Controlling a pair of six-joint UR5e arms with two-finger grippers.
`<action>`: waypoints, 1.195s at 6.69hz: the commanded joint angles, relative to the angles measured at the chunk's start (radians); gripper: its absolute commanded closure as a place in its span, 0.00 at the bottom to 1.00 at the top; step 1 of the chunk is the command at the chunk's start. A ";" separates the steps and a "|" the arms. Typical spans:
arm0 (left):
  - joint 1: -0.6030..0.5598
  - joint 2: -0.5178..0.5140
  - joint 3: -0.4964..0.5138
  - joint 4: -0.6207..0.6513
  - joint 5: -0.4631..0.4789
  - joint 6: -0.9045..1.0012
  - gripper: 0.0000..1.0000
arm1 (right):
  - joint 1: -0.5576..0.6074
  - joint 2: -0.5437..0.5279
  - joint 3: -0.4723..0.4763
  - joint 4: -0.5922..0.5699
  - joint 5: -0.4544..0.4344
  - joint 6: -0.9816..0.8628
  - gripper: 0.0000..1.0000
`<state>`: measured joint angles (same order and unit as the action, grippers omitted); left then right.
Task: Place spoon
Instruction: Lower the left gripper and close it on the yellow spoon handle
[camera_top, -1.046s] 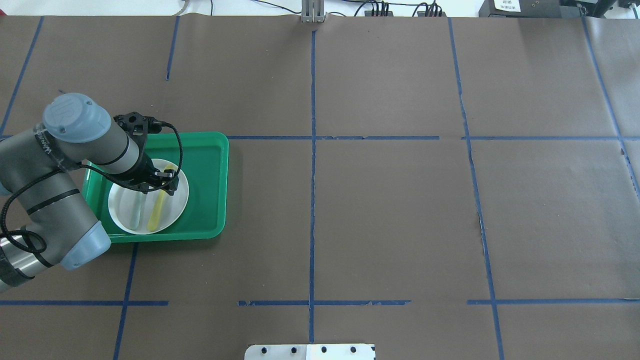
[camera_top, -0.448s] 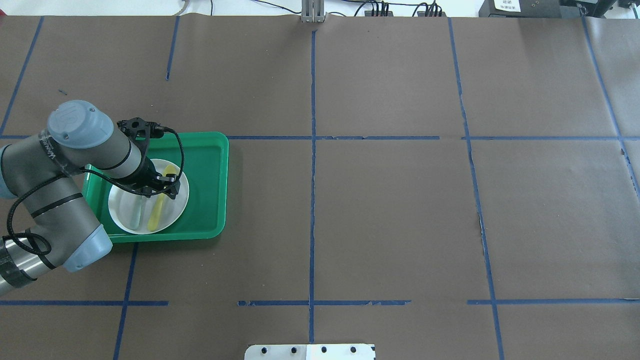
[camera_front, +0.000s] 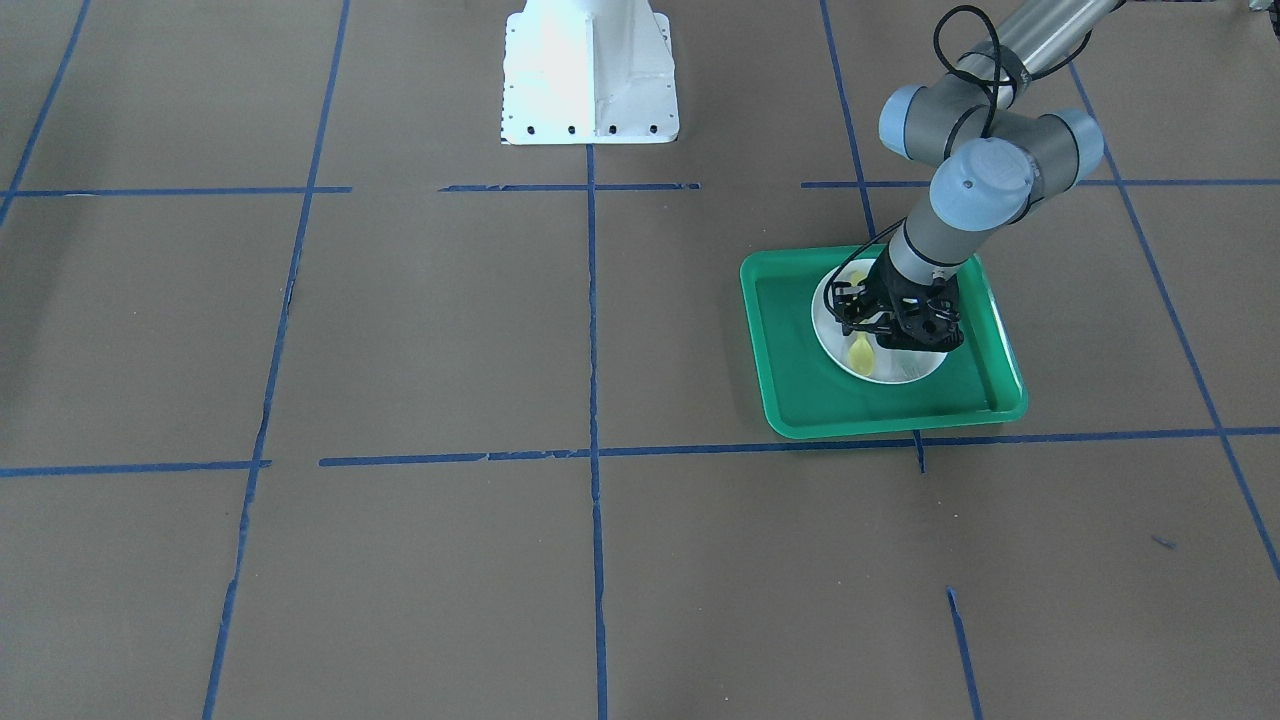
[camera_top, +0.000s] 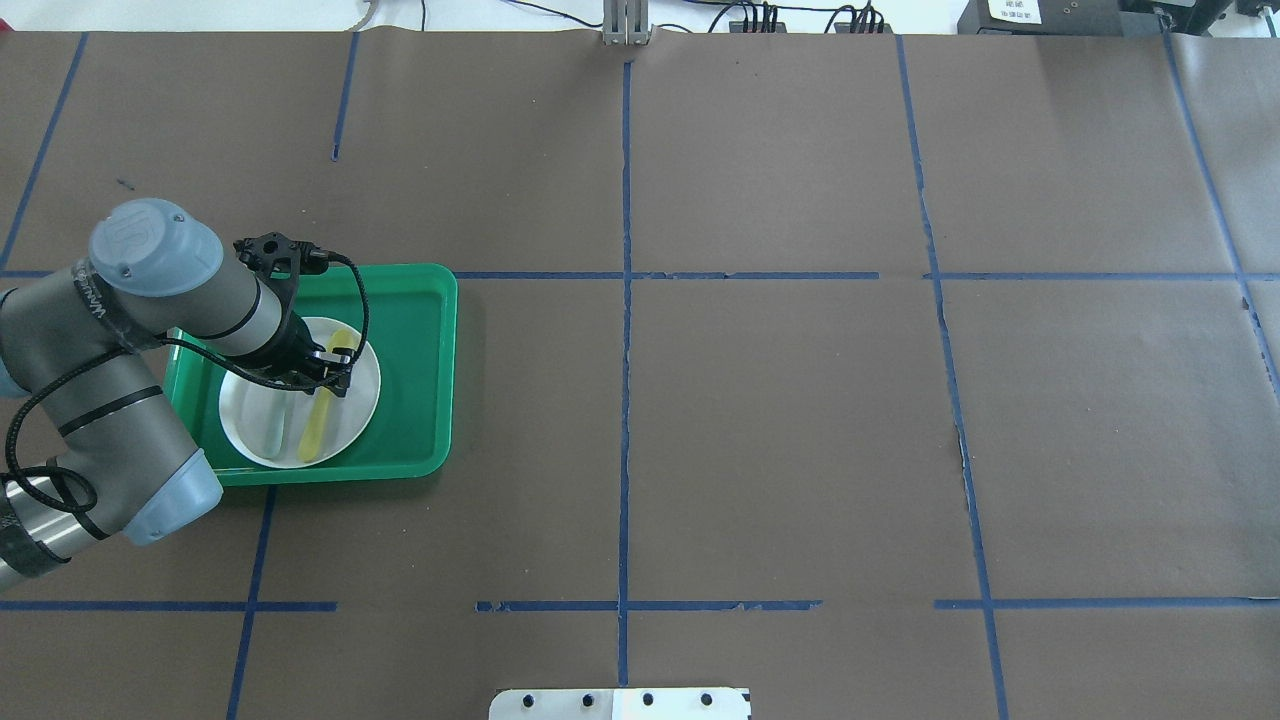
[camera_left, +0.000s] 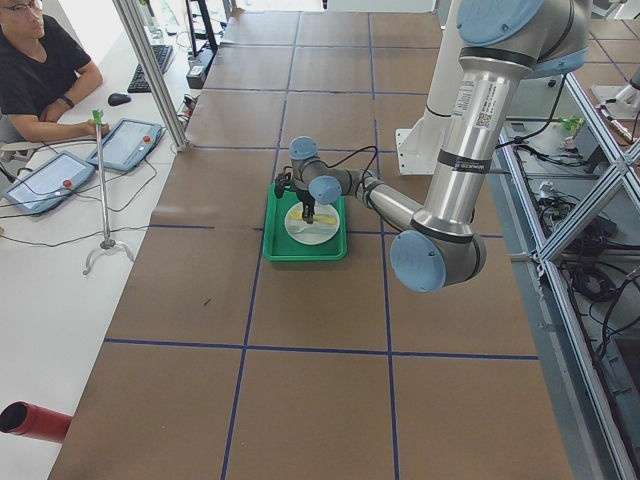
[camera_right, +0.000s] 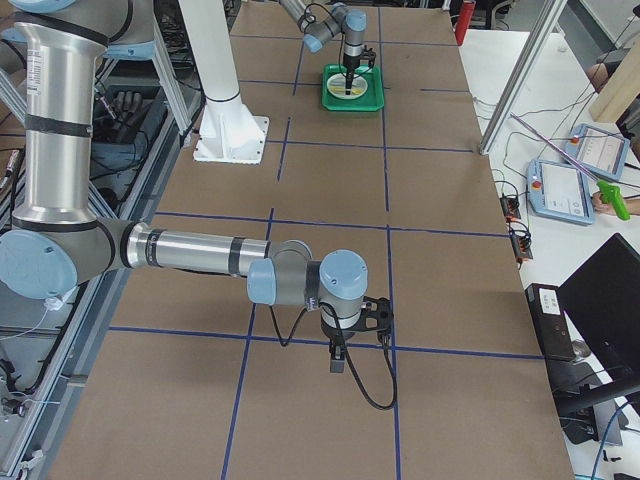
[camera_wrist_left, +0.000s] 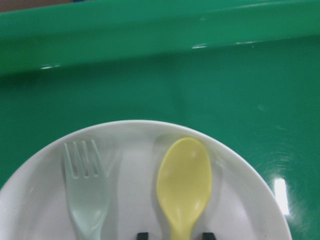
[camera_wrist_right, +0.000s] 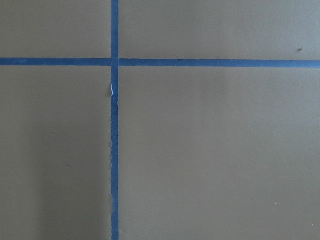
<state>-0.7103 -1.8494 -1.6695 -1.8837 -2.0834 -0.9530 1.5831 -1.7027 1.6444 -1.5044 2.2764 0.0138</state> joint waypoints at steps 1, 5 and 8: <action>-0.001 0.009 -0.012 0.006 0.000 0.000 0.70 | 0.000 0.000 0.000 0.000 0.000 0.000 0.00; 0.002 0.009 0.001 -0.002 0.000 0.003 0.69 | 0.000 0.000 0.000 0.000 0.000 0.000 0.00; -0.001 0.016 -0.013 0.000 0.000 0.004 0.96 | 0.000 0.000 0.000 0.000 0.000 -0.001 0.00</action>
<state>-0.7102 -1.8363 -1.6791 -1.8842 -2.0831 -0.9496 1.5831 -1.7027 1.6444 -1.5048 2.2764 0.0134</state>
